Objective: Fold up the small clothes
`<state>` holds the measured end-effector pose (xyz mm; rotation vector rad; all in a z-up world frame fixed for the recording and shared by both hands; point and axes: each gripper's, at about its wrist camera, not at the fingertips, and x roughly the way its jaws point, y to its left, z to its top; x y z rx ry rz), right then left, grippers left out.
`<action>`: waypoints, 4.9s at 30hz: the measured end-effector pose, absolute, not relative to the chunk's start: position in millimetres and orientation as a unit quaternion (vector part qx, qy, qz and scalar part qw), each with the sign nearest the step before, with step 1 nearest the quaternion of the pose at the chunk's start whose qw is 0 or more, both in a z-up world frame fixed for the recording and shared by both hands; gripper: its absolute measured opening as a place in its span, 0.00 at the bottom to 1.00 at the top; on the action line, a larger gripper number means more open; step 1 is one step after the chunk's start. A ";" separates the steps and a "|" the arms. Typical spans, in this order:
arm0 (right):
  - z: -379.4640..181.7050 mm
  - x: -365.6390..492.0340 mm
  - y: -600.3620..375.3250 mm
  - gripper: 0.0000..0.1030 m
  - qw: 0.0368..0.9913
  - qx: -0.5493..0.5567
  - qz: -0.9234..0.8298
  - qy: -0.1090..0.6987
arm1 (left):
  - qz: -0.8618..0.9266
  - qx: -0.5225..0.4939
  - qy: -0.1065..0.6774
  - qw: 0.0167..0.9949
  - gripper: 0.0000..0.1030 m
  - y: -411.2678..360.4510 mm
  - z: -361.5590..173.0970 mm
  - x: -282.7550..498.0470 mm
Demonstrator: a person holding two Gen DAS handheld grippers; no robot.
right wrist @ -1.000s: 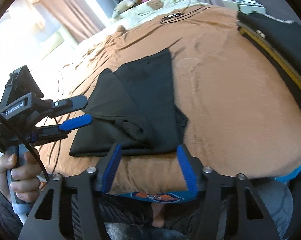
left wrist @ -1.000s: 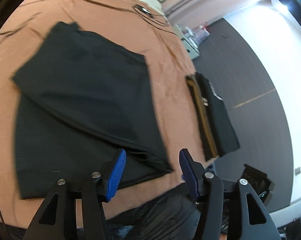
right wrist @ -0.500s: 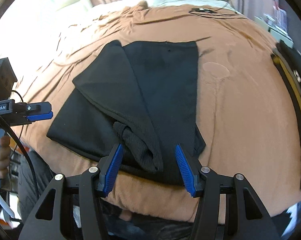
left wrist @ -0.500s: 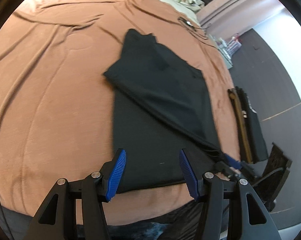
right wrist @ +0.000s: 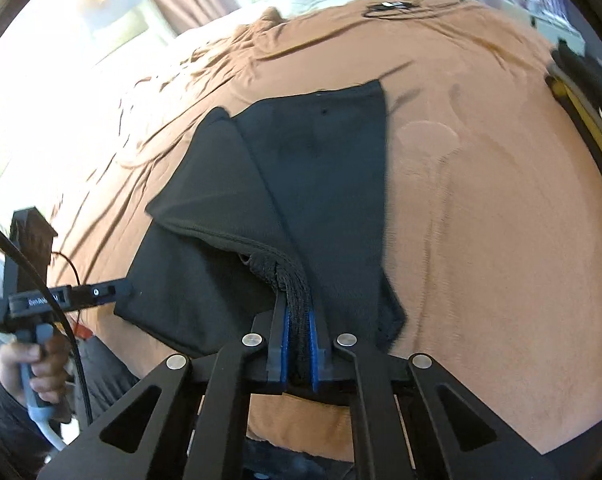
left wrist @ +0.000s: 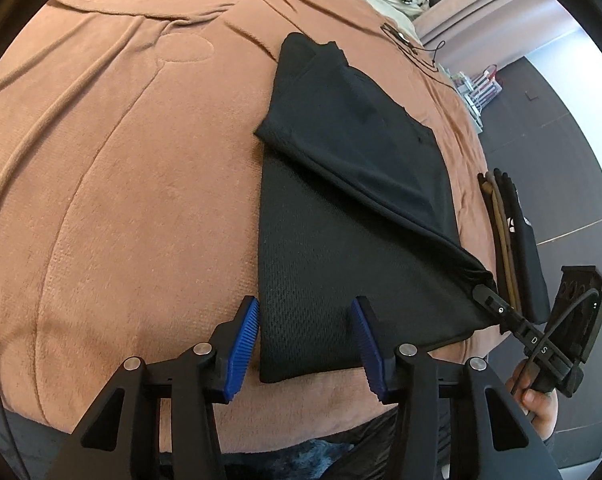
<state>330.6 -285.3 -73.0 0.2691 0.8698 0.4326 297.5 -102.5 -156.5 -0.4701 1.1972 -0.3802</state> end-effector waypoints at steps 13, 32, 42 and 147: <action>-93.4 325.2 -304.8 0.03 0.866 0.166 0.203 0.425 | -0.174 -0.217 0.535 0.798 0.47 -98.4 -135.7 306.8; -99.9 321.1 -300.1 0.03 0.871 0.162 0.192 0.423 | -0.189 -0.290 0.545 0.763 0.47 -106.0 -145.2 365.2; -99.9 321.9 -301.0 0.03 0.868 0.166 0.192 0.426 | -0.158 -0.311 0.553 0.757 0.05 -104.4 -157.5 385.0; -90.5 295.6 -318.7 0.50 0.874 0.202 0.155 0.415 | -0.230 -0.228 0.586 0.743 0.24 -162.7 -158.1 424.1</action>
